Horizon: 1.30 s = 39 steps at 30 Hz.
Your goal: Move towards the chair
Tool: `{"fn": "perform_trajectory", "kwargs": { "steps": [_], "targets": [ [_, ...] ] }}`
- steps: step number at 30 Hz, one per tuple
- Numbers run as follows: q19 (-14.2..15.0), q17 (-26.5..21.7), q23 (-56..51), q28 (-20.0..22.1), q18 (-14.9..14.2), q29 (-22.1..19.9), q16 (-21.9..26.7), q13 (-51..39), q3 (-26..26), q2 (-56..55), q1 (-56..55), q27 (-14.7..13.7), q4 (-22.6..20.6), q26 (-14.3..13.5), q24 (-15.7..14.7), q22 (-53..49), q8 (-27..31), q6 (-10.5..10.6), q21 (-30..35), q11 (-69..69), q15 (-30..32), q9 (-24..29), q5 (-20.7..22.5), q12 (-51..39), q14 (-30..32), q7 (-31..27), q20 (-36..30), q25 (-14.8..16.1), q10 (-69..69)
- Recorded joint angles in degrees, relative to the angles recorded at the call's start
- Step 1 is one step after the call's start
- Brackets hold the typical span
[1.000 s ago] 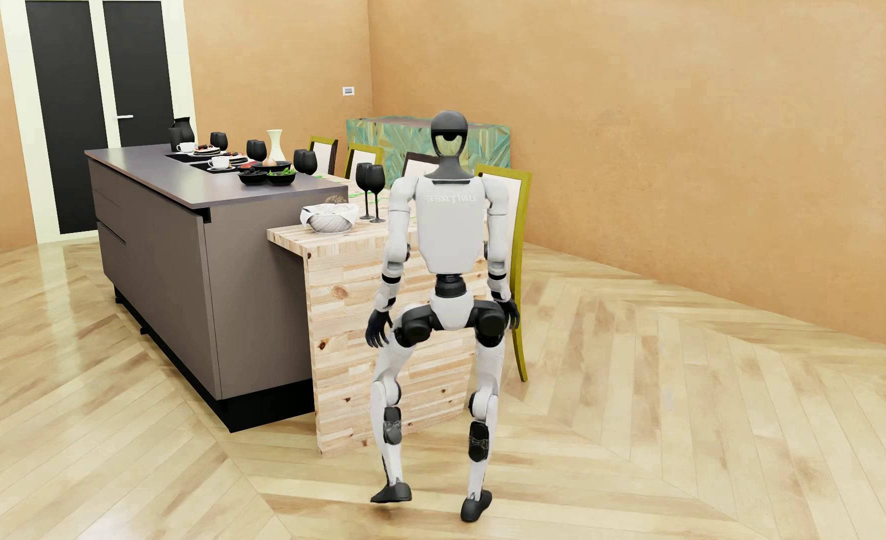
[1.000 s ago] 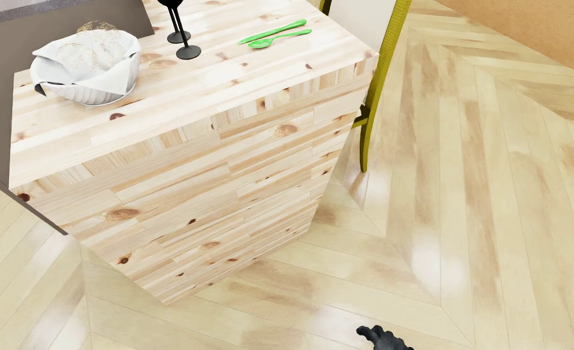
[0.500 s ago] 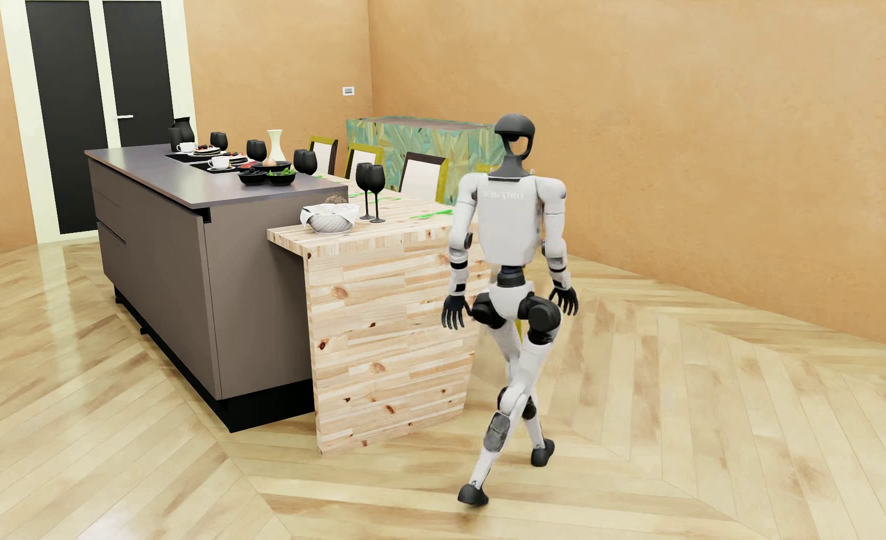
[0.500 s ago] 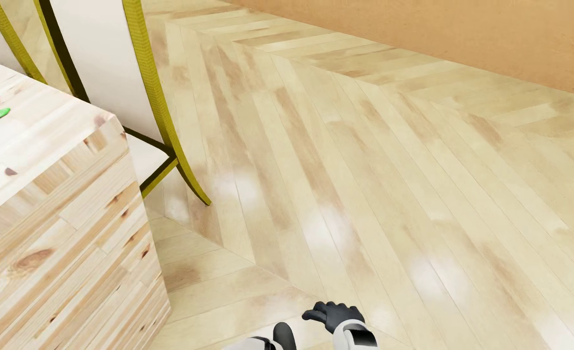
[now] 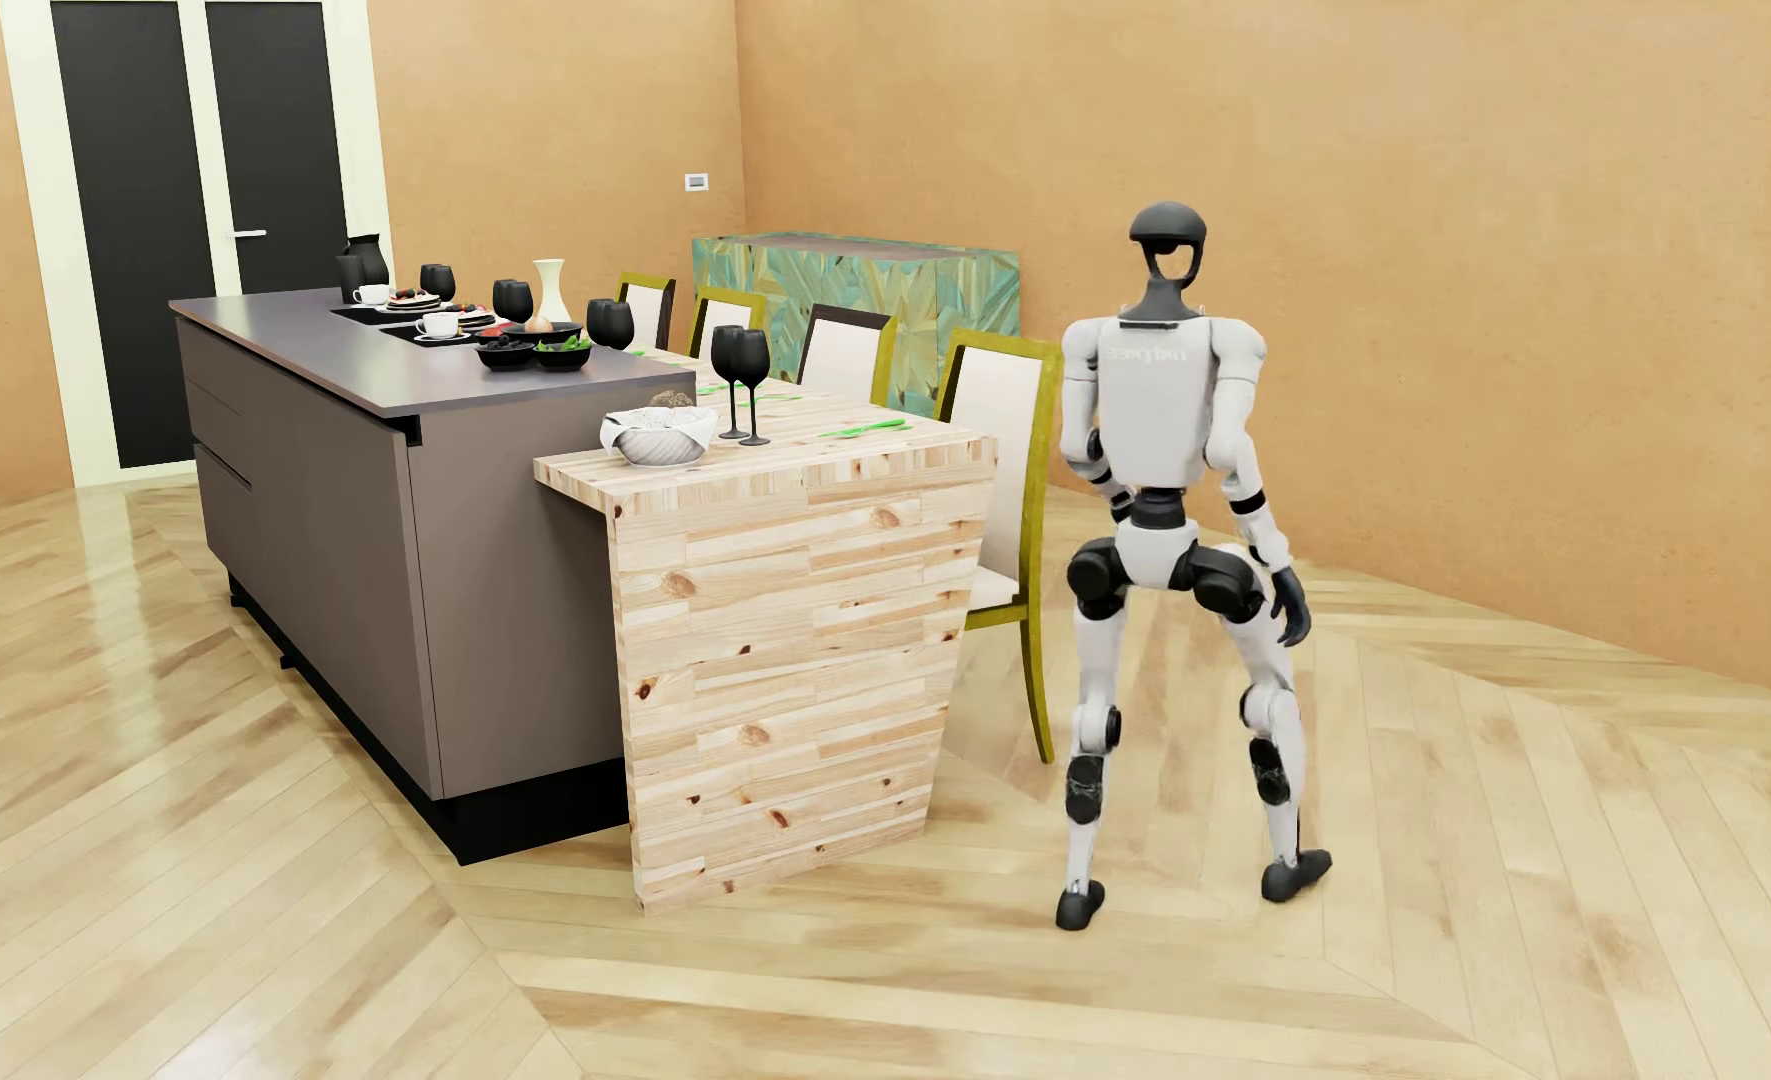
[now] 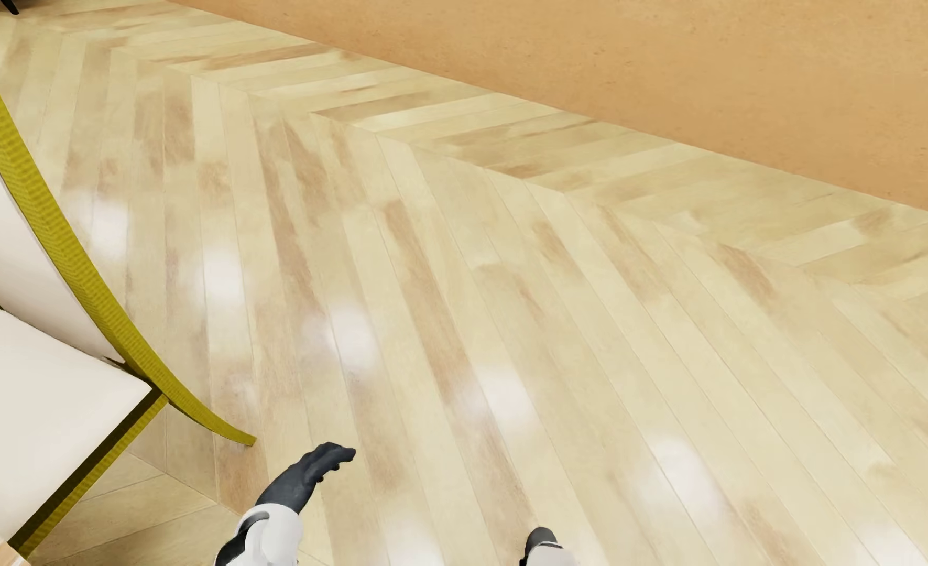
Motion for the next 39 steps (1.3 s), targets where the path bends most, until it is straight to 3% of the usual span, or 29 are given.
{"fn": "perform_trajectory", "kwargs": {
  "steps": [1,2,3,4,5,6,8,10,11,12,13,14,15,16,17,19,20,22,24,25,28,30,32,34,36,38,39],
  "targets": [
    [2.4,0.4,0.3,0.0,-1.1,1.2,-0.3,0.3,-0.4,-0.8,0.6,-1.3,0.3,0.1,-0.1,-0.7,3.0,0.2,1.3,-4.8,0.4,0.0,0.3,-0.5,-0.5,-2.9,-1.4,-1.7,0.2],
    [6.7,0.4,0.2,0.1,-2.3,1.3,-0.8,0.5,-0.6,-1.3,1.0,-2.3,0.5,0.0,-0.3,-1.0,5.6,0.4,2.3,-8.6,2.1,0.0,-0.5,-0.6,-1.5,-6.0,-2.7,-3.8,0.5],
    [7.0,-0.1,0.4,-0.2,-3.7,1.3,-1.2,0.3,-0.6,-1.2,1.5,-2.9,0.8,0.0,-0.8,-1.1,9.4,0.6,3.4,-11.4,4.6,-0.1,-1.8,-0.1,-3.2,-9.4,-3.9,-6.2,0.9],
    [4.6,-0.4,0.4,-0.7,-4.9,0.7,-1.2,-0.3,-0.6,-0.6,1.6,-2.8,1.4,0.2,-1.2,-0.7,14.4,0.9,3.3,-12.3,6.6,-0.1,-3.0,0.5,-5.6,-13.3,-5.0,-7.3,2.3],
    [8.1,-1.1,0.8,-0.9,-6.5,0.7,-0.8,-1.1,-0.2,0.6,1.1,-2.8,1.9,0.1,-1.6,0.0,19.1,1.0,2.7,-10.6,10.2,-0.2,-4.0,1.3,-8.0,-17.6,-6.1,-7.2,4.6],
    [12.3,-2.1,1.6,-1.1,-8.0,0.6,0.5,-2.6,0.6,0.8,0.6,-2.6,2.8,0.4,-1.4,1.1,17.5,1.0,2.5,-5.5,8.3,-0.1,-3.9,2.3,-9.3,-21.4,-6.6,-7.4,6.9],
    [12.6,-3.4,4.7,1.5,-8.4,0.8,2.6,-8.1,2.8,-0.5,-0.7,-0.8,5.4,3.2,-2.6,3.9,13.1,1.7,2.2,6.4,-0.2,0.6,-3.2,6.0,-5.9,-27.8,-1.6,-9.0,11.8],
    [11.6,-4.7,6.2,12.0,-3.3,1.6,-2.1,-16.8,3.6,1.8,-3.2,3.1,7.8,11.2,-8.3,9.5,9.6,2.7,1.2,7.5,-3.2,1.1,-1.3,11.1,4.2,-28.6,12.5,-11.2,15.7],
    [10.4,-6.3,4.7,15.5,-0.6,1.6,-4.4,-20.6,3.4,4.1,-5.3,2.8,9.0,15.5,-12.6,13.7,7.1,2.9,1.0,5.1,-3.1,1.1,-1.0,12.0,9.0,-27.0,19.0,-11.8,17.2],
    [9.4,-7.8,1.9,15.8,1.0,-0.1,-5.1,-23.6,3.2,6.2,-7.5,2.0,10.1,18.1,-15.2,17.9,4.4,3.2,-0.3,2.3,-2.6,1.0,-1.3,12.7,10.3,-23.9,22.1,-10.8,17.8],
    [8.4,-9.3,-1.6,10.7,0.6,-2.2,-3.8,-25.9,3.0,7.8,-9.4,-0.4,10.5,19.3,-13.1,22.2,2.0,3.5,-1.6,-0.2,-1.9,0.8,-1.4,13.9,8.7,-20.9,19.4,-8.6,18.2],
    [7.5,-10.8,-5.0,3.7,-0.6,-3.4,-1.5,-28.0,2.9,8.9,-10.8,-3.0,10.6,16.7,-7.8,25.0,-0.1,3.8,-2.9,-2.1,-1.5,0.7,-1.6,15.5,8.4,-17.3,13.3,-5.0,18.1],
    [6.8,-12.9,-7.9,-3.0,-2.0,-3.4,1.0,-29.9,2.9,9.6,-11.6,-6.4,11.0,11.7,-1.8,26.2,-1.8,4.3,-2.9,-2.8,-1.5,0.6,-1.6,17.4,8.3,-12.7,7.1,-1.9,17.0],
    [6.2,-15.8,-10.1,-7.6,-2.9,-2.7,2.5,-31.8,2.9,10.0,-11.7,-9.2,10.8,8.0,2.6,25.6,-3.3,4.9,-1.8,-3.0,-1.9,0.6,-1.5,19.3,9.7,-8.5,3.6,-0.6,14.5],
    [5.7,-18.8,-12.0,-9.7,-4.7,-1.8,2.5,-33.7,2.8,10.6,-10.7,-11.1,11.9,5.8,4.6,24.0,-4.8,5.6,-0.2,-3.4,-2.1,0.5,-1.3,20.9,13.6,-1.2,3.1,-1.4,10.6],
    [4.7,-22.5,-14.4,-9.0,-3.0,-0.8,-0.3,-36.9,2.3,12.1,-4.9,-11.4,18.1,5.2,2.9,21.0,-8.3,7.4,2.1,-4.7,-2.4,0.2,-0.4,22.8,13.8,21.3,7.1,-5.4,4.6],
    [4.3,-22.5,-15.5,-8.4,-1.9,-0.7,-1.3,-37.2,2.4,13.3,-2.5,-10.1,19.0,4.9,1.8,20.2,-10.1,8.1,2.0,-6.0,-2.3,0.0,0.0,22.4,13.6,28.1,8.3,-7.2,0.9],
    [3.7,-19.5,-18.2,-7.5,-4.7,-1.7,-0.8,-35.5,2.8,15.3,-0.8,-6.8,19.1,4.1,3.1,18.4,-13.5,9.1,0.7,-8.2,-1.8,-0.2,0.8,20.0,14.8,30.6,6.7,-8.2,-4.4],
    [3.2,-15.8,-19.5,-5.1,-6.9,-1.5,0.4,-33.0,3.0,15.9,-1.2,-6.0,18.8,4.2,4.8,15.2,-16.1,9.7,1.3,-9.0,-1.7,-0.4,1.3,17.3,15.8,28.1,5.4,-8.2,-7.4],
    [3.0,-14.1,-19.2,-2.6,-6.7,-0.2,0.5,-31.9,2.9,15.7,-2.0,-6.8,18.7,4.6,4.6,13.4,-17.3,9.9,2.1,-8.7,-1.8,-0.4,1.2,16.3,16.2,27.1,5.5,-7.8,-8.0],
    [3.3,-10.4,-18.2,3.6,-2.4,1.5,0.8,-28.4,2.8,13.6,-6.5,-8.3,17.7,3.5,3.1,9.1,-19.3,10.1,7.0,-6.2,-2.0,0.1,-0.9,13.5,15.4,23.1,4.3,-8.6,-5.5],
    [3.8,-8.6,-16.0,4.0,-3.1,2.2,1.3,-26.5,3.2,12.5,-11.6,-10.4,16.2,3.3,2.0,6.3,-19.6,9.5,12.7,-5.1,-1.8,0.6,-2.3,13.6,13.4,13.1,3.2,-9.7,1.3],
    [4.7,-6.6,-12.8,2.8,-2.1,2.3,1.2,-25.2,3.3,11.6,-15.9,-10.8,18.5,2.9,2.8,2.3,-19.5,9.1,16.4,-4.0,-1.5,1.1,-3.4,15.0,11.0,9.8,2.3,-11.5,9.4],
    [6.0,-3.7,-9.1,3.9,0.4,-0.7,-0.3,-23.1,3.6,9.9,-18.8,-8.0,22.5,3.4,4.2,-1.7,-18.3,8.4,16.0,-0.4,-2.1,1.6,-5.2,16.6,9.2,8.1,3.2,-12.3,15.2],
    [8.0,-1.1,-6.0,6.2,0.6,-3.7,-1.0,-19.7,4.2,7.8,-22.4,-4.6,23.6,3.2,6.5,-4.4,-16.5,7.2,11.6,5.4,-3.8,2.4,-7.8,16.6,7.5,0.1,4.1,-9.4,19.4],
    [10.5,-0.6,-3.0,7.3,0.7,-4.7,-0.3,-15.9,4.6,6.6,-25.0,-2.4,21.1,2.4,6.5,-5.9,-14.6,5.8,6.6,10.3,-4.8,3.3,-10.7,14.4,5.3,-11.6,4.5,-4.9,21.1],
    [11.9,-2.2,0.1,7.5,0.0,-4.4,0.7,-14.5,4.7,6.4,-25.4,-1.2,17.9,1.3,6.7,-6.5,-13.5,5.2,5.2,10.7,-3.8,3.6,-12.0,13.2,4.5,-18.9,4.1,-4.0,21.3]
  ]
}}
